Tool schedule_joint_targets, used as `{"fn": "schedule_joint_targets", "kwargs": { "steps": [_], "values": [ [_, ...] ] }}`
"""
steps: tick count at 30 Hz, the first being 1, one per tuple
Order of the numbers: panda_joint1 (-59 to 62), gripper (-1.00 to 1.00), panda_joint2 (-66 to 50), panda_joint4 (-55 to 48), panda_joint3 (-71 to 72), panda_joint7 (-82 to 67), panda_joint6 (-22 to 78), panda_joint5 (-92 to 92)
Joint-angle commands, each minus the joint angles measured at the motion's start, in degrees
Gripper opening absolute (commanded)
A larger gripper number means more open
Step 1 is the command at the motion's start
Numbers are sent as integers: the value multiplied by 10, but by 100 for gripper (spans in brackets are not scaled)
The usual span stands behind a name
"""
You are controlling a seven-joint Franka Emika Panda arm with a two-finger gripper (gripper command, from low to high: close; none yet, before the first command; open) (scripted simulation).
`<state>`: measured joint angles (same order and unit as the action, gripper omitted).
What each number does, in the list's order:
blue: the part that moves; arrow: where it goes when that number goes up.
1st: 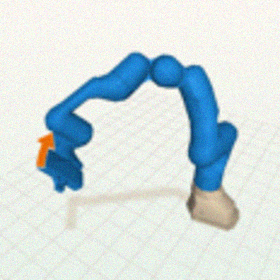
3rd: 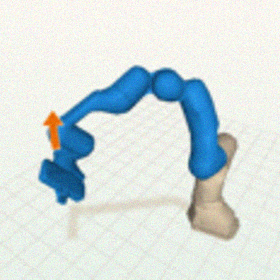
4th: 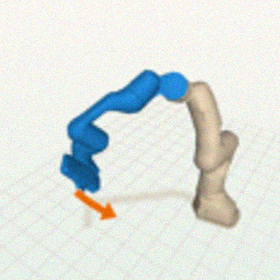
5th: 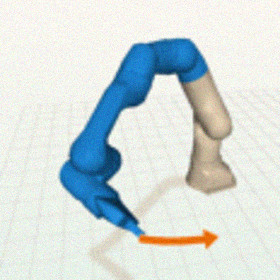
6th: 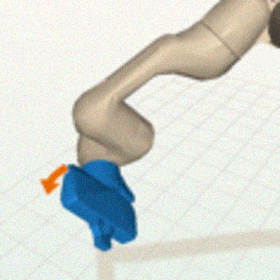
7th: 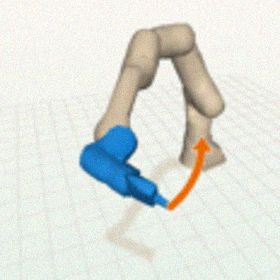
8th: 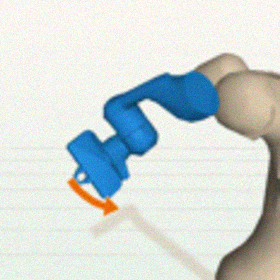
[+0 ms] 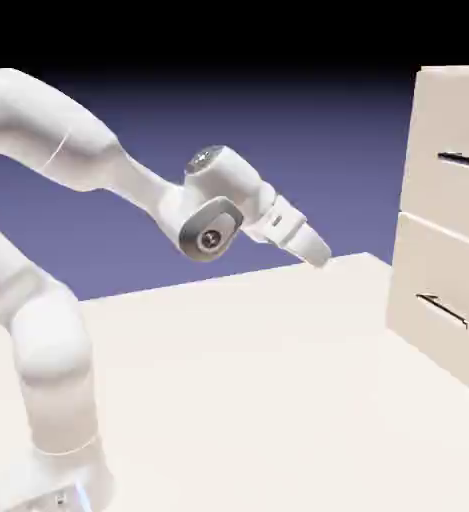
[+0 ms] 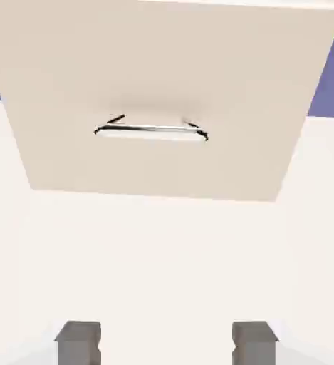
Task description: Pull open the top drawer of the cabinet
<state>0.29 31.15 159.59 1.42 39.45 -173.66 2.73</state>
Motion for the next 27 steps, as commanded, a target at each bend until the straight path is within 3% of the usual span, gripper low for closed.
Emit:
{"fn": "schedule_joint_targets", "kwargs": {
  "steps": [1,27],
  "values": [
    [8,0,-13,-12,12,-25,3,23],
    [218,0,-337,-315,317,-673,77,612]
  ]
}}
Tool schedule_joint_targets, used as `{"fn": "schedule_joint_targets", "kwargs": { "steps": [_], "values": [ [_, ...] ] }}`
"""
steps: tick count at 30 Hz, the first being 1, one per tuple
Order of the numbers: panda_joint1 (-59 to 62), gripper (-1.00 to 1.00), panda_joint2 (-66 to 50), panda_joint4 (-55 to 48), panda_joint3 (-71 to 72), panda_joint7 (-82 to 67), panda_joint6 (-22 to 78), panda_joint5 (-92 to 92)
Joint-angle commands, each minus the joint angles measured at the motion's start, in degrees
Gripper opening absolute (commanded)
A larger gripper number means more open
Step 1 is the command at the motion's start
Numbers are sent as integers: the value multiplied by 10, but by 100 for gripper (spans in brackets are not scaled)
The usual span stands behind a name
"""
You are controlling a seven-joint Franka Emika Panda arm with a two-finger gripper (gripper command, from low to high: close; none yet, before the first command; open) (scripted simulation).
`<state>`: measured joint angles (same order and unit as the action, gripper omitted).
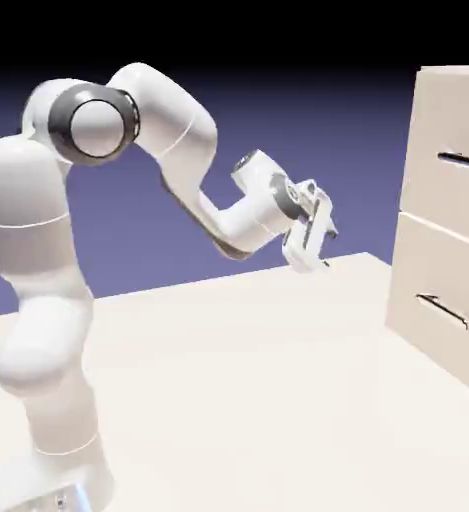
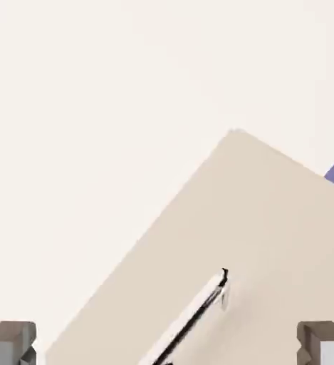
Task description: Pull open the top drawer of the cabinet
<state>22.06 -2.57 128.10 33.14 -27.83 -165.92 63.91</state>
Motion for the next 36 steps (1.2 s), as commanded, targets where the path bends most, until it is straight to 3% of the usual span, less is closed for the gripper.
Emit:
{"fn": "schedule_joint_targets", "kwargs": {
  "steps": [1,36],
  "values": [
    [9,0,-13,-12,12,-25,3,23],
    [291,0,-450,-420,423,-897,103,816]
  ]
}}
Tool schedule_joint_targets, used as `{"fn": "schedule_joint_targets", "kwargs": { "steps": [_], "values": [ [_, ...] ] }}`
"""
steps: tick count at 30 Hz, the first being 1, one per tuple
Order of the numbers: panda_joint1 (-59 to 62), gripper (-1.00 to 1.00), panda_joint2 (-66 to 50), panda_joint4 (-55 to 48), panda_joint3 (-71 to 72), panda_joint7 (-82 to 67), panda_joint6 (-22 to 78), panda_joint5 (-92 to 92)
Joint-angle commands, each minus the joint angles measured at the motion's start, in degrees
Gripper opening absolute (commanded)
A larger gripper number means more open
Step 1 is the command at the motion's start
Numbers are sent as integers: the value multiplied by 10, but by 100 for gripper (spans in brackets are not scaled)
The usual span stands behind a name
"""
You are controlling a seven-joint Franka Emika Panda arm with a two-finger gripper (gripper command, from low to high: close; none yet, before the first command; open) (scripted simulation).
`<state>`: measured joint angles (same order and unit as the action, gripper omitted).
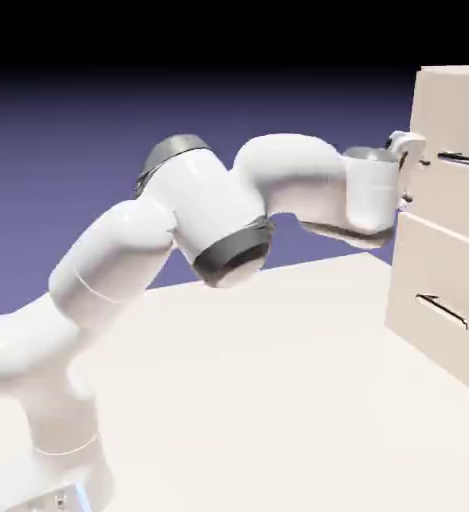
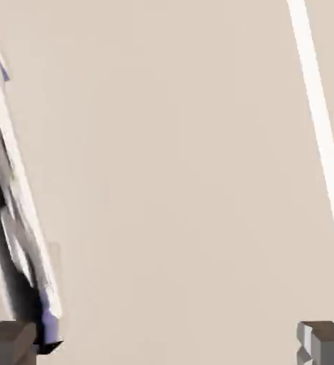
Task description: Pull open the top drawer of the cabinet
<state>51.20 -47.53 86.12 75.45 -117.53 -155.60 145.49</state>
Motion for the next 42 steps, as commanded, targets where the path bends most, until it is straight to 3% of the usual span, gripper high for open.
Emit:
{"fn": "schedule_joint_targets", "kwargs": {
  "steps": [1,4,13,14,28,42],
  "values": [
    [8,0,-13,-12,12,-25,3,23],
    [16,0,-25,-24,24,-51,6,46],
    [-100,0,-100,-191,-22,-153,-38,4],
    [-100,-100,-100,-191,-22,-153,-38,4],
    [104,-100,0,79,84,-19,37,60],
    [391,-100,37,347,303,44,95,59]
  ]
}}
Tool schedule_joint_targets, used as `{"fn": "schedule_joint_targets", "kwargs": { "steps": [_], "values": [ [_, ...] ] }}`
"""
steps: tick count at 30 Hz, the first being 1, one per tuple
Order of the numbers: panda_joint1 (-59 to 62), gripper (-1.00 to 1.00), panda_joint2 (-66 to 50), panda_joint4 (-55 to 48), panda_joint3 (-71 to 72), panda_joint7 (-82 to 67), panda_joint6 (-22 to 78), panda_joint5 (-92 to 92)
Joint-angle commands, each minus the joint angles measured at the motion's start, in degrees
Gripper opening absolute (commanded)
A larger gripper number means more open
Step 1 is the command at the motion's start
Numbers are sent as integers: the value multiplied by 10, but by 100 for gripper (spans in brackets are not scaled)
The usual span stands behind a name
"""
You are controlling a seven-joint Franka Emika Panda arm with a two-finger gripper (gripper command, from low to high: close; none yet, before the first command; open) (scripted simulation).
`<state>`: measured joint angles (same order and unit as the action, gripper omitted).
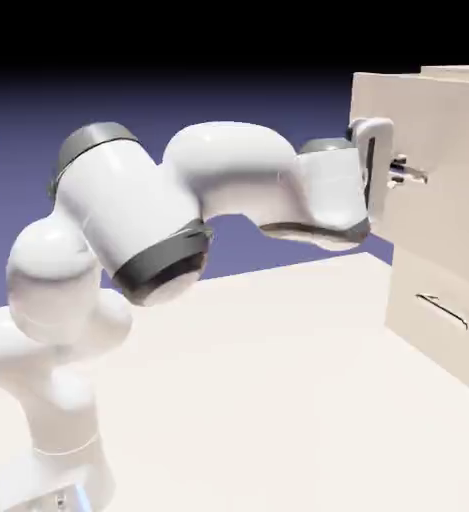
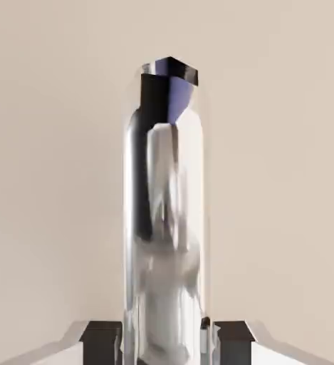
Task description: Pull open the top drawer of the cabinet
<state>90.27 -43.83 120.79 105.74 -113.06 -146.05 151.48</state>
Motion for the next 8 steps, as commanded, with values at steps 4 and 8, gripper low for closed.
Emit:
{"fn": "schedule_joint_targets", "kwargs": {
  "steps": [4,8],
  "values": [
    [76,-100,-19,68,66,-7,14,-12],
    [118,100,-34,104,101,-12,19,-22]
  ]
}}
